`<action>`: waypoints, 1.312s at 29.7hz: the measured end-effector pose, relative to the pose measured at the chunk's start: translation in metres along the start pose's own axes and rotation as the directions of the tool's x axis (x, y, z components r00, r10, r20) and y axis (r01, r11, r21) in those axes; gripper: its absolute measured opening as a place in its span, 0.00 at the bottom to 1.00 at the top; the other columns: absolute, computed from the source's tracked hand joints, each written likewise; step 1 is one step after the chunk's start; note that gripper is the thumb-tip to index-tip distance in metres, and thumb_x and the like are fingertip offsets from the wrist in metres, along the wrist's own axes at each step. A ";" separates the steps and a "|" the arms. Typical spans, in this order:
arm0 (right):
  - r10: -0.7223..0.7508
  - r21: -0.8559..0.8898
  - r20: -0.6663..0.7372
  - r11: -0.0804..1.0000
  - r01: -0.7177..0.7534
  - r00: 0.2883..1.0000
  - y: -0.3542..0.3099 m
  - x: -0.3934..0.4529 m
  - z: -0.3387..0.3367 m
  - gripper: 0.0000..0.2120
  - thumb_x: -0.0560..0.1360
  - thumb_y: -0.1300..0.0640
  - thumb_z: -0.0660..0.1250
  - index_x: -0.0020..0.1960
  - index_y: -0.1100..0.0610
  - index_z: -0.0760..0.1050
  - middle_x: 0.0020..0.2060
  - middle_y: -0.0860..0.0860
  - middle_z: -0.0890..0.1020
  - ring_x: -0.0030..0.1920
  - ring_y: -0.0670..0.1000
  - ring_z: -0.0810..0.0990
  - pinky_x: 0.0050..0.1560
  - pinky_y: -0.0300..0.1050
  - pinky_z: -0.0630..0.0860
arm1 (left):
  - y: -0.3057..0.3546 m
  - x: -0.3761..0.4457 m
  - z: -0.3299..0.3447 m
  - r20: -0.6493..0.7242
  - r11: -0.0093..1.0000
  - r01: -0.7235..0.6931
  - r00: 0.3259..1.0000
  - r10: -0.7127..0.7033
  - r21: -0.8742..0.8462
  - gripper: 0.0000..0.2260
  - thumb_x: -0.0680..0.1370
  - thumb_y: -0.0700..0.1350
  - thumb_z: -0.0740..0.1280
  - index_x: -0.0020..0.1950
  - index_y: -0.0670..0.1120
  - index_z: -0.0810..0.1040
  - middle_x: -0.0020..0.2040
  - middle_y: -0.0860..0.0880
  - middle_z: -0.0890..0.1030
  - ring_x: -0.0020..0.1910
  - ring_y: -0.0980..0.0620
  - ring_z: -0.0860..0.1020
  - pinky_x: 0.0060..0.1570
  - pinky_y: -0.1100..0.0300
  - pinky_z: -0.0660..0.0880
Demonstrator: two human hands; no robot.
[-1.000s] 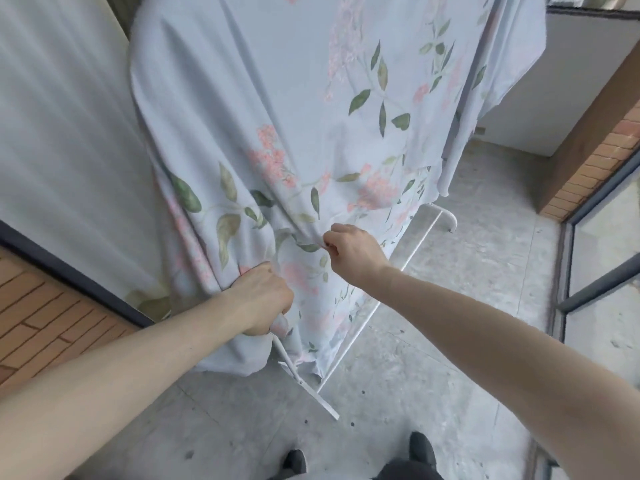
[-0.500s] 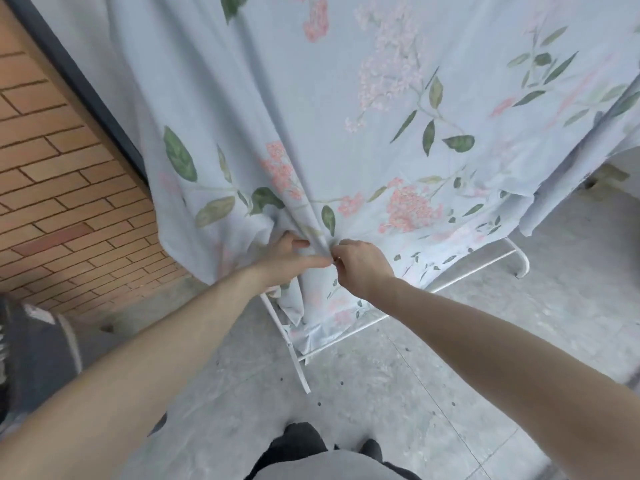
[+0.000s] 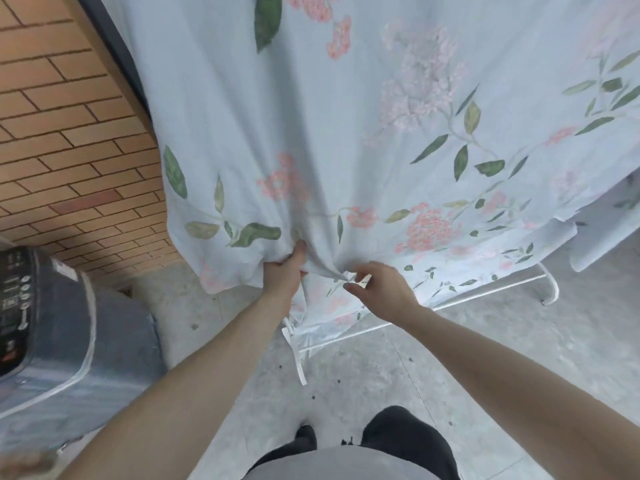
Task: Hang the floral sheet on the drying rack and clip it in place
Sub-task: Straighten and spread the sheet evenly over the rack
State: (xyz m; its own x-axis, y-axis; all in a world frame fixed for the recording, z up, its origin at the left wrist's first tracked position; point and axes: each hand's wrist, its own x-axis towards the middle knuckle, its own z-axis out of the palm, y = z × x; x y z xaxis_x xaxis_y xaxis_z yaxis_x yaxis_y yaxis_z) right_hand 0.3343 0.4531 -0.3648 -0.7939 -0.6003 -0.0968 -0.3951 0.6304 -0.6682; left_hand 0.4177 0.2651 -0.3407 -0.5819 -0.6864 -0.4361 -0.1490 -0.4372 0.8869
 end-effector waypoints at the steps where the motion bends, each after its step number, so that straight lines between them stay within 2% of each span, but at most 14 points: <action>1: 0.095 0.148 -0.003 0.985 -0.094 0.995 0.007 -0.003 -0.003 0.16 0.75 0.48 0.75 0.62 0.47 0.80 0.50 0.43 0.82 0.42 0.47 0.81 0.42 0.42 0.77 | 0.001 0.002 -0.002 -0.034 0.999 -0.023 0.999 0.025 0.042 0.14 0.78 0.47 0.75 0.61 0.46 0.81 0.56 0.49 0.85 0.50 0.51 0.82 0.35 0.66 0.80; 3: 0.321 0.489 0.066 0.815 -0.312 0.945 0.020 0.001 -0.014 0.28 0.74 0.50 0.77 0.72 0.49 0.72 0.61 0.48 0.81 0.50 0.49 0.84 0.43 0.44 0.81 | 0.000 0.009 -0.003 -0.060 0.994 -0.045 0.997 0.051 0.095 0.18 0.78 0.47 0.75 0.66 0.42 0.79 0.61 0.43 0.84 0.50 0.47 0.82 0.31 0.68 0.76; 5: 0.485 0.753 0.214 0.471 -0.460 0.848 0.033 0.013 -0.031 0.39 0.74 0.52 0.78 0.79 0.54 0.62 0.68 0.53 0.77 0.54 0.52 0.84 0.46 0.47 0.82 | -0.005 0.016 -0.001 -0.081 0.996 -0.032 0.996 0.038 0.077 0.21 0.79 0.45 0.75 0.69 0.39 0.77 0.65 0.38 0.81 0.58 0.37 0.82 0.30 0.67 0.76; 7: 0.535 0.830 0.313 0.248 -0.500 0.785 0.047 0.033 -0.056 0.43 0.74 0.50 0.78 0.81 0.55 0.59 0.67 0.54 0.76 0.55 0.54 0.85 0.49 0.48 0.83 | -0.006 0.018 0.006 -0.148 1.000 -0.011 0.989 0.015 0.027 0.21 0.78 0.45 0.75 0.68 0.37 0.77 0.66 0.36 0.80 0.61 0.34 0.80 0.30 0.67 0.77; 9: 0.524 0.846 0.357 0.169 -0.506 0.773 0.058 0.049 -0.078 0.37 0.73 0.46 0.78 0.75 0.55 0.68 0.66 0.52 0.76 0.54 0.52 0.86 0.45 0.44 0.83 | -0.010 0.015 0.014 -0.192 1.000 -0.003 0.981 0.001 -0.011 0.15 0.78 0.45 0.76 0.59 0.38 0.80 0.59 0.37 0.83 0.46 0.43 0.84 0.30 0.67 0.77; 12: 0.529 0.857 0.362 0.136 -0.498 0.767 0.075 0.061 -0.095 0.23 0.73 0.43 0.77 0.63 0.52 0.78 0.62 0.48 0.81 0.51 0.47 0.84 0.35 0.36 0.80 | -0.022 0.002 0.025 -0.229 0.998 0.045 0.972 -0.053 -0.042 0.08 0.78 0.46 0.76 0.46 0.44 0.79 0.46 0.48 0.82 0.38 0.55 0.79 0.32 0.68 0.79; 14: 0.530 0.849 0.367 0.145 -0.508 0.764 0.086 0.069 -0.106 0.22 0.74 0.43 0.77 0.64 0.51 0.79 0.60 0.47 0.82 0.46 0.46 0.81 0.31 0.34 0.77 | -0.033 -0.008 0.036 -0.284 0.997 0.035 0.957 -0.054 -0.072 0.08 0.78 0.46 0.75 0.46 0.46 0.78 0.45 0.51 0.81 0.38 0.55 0.78 0.33 0.67 0.78; 17: 0.538 0.799 0.403 0.187 -0.572 0.740 0.104 0.078 -0.117 0.29 0.73 0.42 0.77 0.68 0.56 0.76 0.57 0.47 0.81 0.44 0.47 0.81 0.34 0.36 0.80 | -0.047 -0.021 0.048 -0.364 0.994 -0.011 0.931 -0.030 -0.110 0.07 0.78 0.47 0.75 0.50 0.48 0.79 0.45 0.52 0.81 0.38 0.54 0.77 0.32 0.67 0.77; 21: 0.580 0.737 0.467 0.160 -0.656 0.667 0.122 0.072 -0.127 0.41 0.68 0.38 0.79 0.71 0.59 0.69 0.50 0.50 0.80 0.55 0.49 0.86 0.53 0.42 0.84 | -0.064 -0.036 0.044 -0.445 0.998 0.000 0.895 -0.027 -0.061 0.11 0.77 0.47 0.76 0.56 0.46 0.80 0.48 0.50 0.81 0.40 0.52 0.77 0.40 0.58 0.76; 25: 0.510 0.833 0.405 0.137 -0.536 0.759 0.126 0.090 -0.150 0.46 0.70 0.43 0.80 0.80 0.52 0.61 0.54 0.48 0.81 0.58 0.45 0.85 0.39 0.36 0.83 | -0.063 -0.041 0.038 -0.508 0.999 0.030 0.860 -0.048 -0.043 0.14 0.78 0.47 0.76 0.58 0.44 0.78 0.47 0.52 0.80 0.40 0.54 0.77 0.37 0.62 0.77; 29: 0.430 0.862 0.383 0.152 -0.483 0.818 0.124 0.106 -0.161 0.41 0.73 0.49 0.79 0.80 0.49 0.63 0.60 0.47 0.81 0.57 0.43 0.83 0.49 0.35 0.79 | -0.069 -0.044 0.031 -0.551 0.996 0.088 0.831 -0.079 -0.010 0.16 0.77 0.48 0.77 0.58 0.44 0.76 0.45 0.52 0.79 0.38 0.53 0.76 0.39 0.60 0.77; 32: 0.489 0.809 0.400 0.208 -0.549 0.775 0.131 0.113 -0.163 0.45 0.70 0.42 0.80 0.79 0.52 0.63 0.49 0.46 0.82 0.54 0.43 0.86 0.46 0.35 0.83 | -0.072 -0.039 0.030 -0.560 0.994 0.112 0.822 -0.100 -0.013 0.17 0.76 0.49 0.77 0.58 0.43 0.77 0.44 0.51 0.79 0.38 0.52 0.76 0.41 0.58 0.77; 36: 0.583 0.767 0.393 0.219 -0.603 0.711 0.160 0.109 -0.165 0.52 0.62 0.33 0.81 0.77 0.52 0.64 0.45 0.45 0.86 0.38 0.42 0.87 0.25 0.37 0.79 | -0.076 -0.036 0.032 -0.551 0.990 0.140 0.826 -0.115 0.003 0.18 0.76 0.49 0.78 0.59 0.44 0.75 0.45 0.51 0.79 0.38 0.52 0.76 0.45 0.56 0.79; 39: 0.523 0.824 0.362 0.207 -0.527 0.772 0.165 0.111 -0.163 0.55 0.67 0.43 0.82 0.83 0.48 0.52 0.60 0.48 0.82 0.49 0.43 0.87 0.40 0.36 0.82 | -0.081 -0.033 0.033 -0.554 0.990 0.141 0.824 -0.120 -0.005 0.16 0.76 0.48 0.77 0.56 0.45 0.74 0.44 0.51 0.78 0.38 0.52 0.76 0.48 0.54 0.78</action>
State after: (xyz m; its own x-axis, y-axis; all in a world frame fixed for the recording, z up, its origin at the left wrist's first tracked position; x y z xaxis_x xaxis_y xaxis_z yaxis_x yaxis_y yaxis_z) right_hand 0.1054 0.5702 -0.3653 -0.6518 -0.3122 -0.6912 0.7175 0.0415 -0.6953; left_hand 0.4225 0.3431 -0.3933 -0.0181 -0.8348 -0.5502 -0.2253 -0.5327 0.8157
